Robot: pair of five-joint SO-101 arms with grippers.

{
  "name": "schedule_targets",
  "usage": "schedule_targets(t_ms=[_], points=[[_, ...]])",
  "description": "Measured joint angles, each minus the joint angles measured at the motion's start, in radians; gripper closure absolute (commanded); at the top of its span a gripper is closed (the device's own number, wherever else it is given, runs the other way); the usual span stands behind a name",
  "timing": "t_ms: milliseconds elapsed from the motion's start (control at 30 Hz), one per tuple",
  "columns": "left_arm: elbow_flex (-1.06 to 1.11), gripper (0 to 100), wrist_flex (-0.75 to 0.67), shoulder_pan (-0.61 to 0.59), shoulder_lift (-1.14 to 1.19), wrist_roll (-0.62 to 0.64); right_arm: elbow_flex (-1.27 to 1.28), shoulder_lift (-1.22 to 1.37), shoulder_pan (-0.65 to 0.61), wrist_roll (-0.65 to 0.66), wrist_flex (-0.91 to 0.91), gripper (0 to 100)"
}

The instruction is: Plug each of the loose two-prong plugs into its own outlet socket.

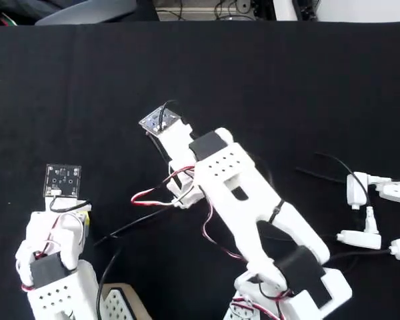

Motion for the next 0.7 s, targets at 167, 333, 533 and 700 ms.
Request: schedule_targets(t_ms=[167, 333, 533, 700], points=[[0.011, 82, -0.008, 0.0, 0.002, -0.003, 0.0, 0.006, 0.068, 0.0, 0.0, 98.7], [0.011, 82, -0.008, 0.0, 0.002, -0.003, 0.014, 0.009, 0.077, -0.008, -0.017, 98.7], [0.014, 82, -0.008, -0.003, 0.0, -0.003, 0.052, 0.009, 0.077, -0.04, -0.091, 98.7], [0.014, 82, -0.008, -0.006, 0.0, -0.003, 0.052, 0.009, 0.077, -0.04, -0.098, 98.7]])
